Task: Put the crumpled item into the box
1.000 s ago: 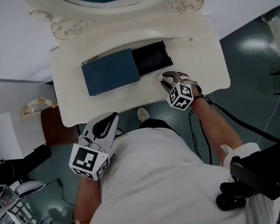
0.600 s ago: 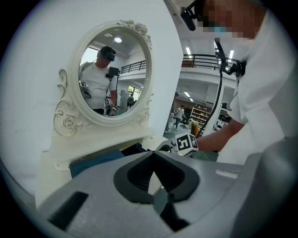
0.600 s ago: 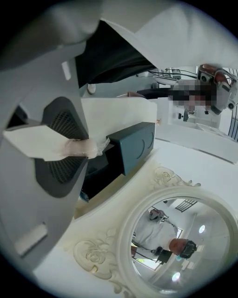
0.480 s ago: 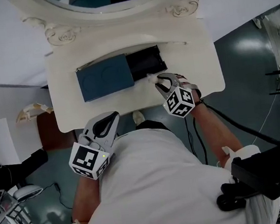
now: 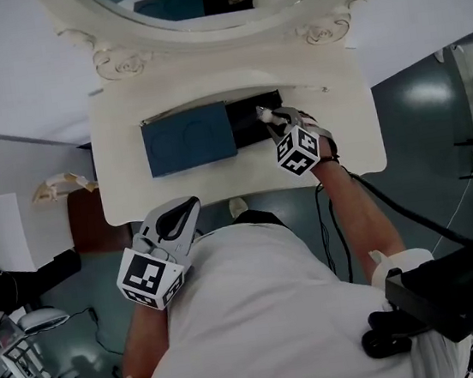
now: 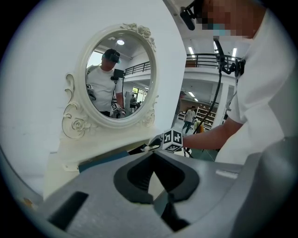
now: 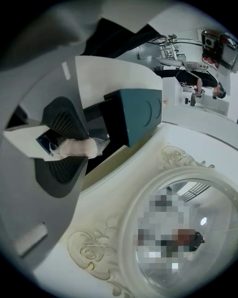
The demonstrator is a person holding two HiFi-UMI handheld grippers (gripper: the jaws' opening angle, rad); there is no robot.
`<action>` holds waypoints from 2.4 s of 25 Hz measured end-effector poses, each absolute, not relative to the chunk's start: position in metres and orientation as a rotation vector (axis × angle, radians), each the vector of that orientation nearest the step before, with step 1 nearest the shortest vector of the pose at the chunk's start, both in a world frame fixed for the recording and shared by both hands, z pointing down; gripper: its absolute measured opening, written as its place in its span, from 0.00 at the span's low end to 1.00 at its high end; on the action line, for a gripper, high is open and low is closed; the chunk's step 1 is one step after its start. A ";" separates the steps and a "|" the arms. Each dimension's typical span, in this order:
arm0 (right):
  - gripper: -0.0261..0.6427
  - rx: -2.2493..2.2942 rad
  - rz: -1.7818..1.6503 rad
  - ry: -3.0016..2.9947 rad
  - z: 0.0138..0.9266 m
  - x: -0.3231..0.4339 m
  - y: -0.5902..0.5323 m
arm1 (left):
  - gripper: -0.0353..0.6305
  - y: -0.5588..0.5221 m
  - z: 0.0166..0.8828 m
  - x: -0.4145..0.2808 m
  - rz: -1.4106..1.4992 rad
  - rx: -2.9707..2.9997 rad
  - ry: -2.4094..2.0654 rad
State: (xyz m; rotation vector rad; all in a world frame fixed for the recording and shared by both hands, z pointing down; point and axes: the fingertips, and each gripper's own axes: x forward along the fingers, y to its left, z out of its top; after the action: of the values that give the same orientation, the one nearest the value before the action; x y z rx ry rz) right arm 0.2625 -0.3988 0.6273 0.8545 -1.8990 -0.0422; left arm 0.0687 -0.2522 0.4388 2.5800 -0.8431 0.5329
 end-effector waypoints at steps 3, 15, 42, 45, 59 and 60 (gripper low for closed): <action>0.22 0.844 -0.018 -1.870 0.642 0.263 -0.412 | 0.06 -0.254 0.439 0.062 0.536 2.563 -0.873; 0.23 0.773 0.034 -1.800 0.676 0.250 -0.431 | 0.06 -0.262 0.442 0.040 0.536 2.514 -0.940; 0.33 0.943 0.102 -1.806 0.638 0.238 -0.401 | 0.06 -0.237 0.435 -0.005 0.505 2.580 -0.847; 0.30 1.001 0.086 -1.815 0.619 0.227 -0.382 | 0.06 -0.224 0.433 -0.017 0.500 2.596 -0.820; 0.04 1.128 0.222 -1.909 0.584 0.115 -0.231 | 0.06 -0.159 0.429 -0.082 0.470 2.691 -0.645; 0.04 1.136 0.252 -1.933 0.583 0.102 -0.218 | 0.06 -0.153 0.428 -0.086 0.468 2.699 -0.633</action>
State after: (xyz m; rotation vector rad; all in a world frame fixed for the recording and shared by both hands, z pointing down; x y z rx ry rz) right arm 0.1024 -0.2180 0.5829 1.1358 -1.9329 0.2517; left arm -0.0862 -0.1529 0.4277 2.6989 -0.6331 0.4681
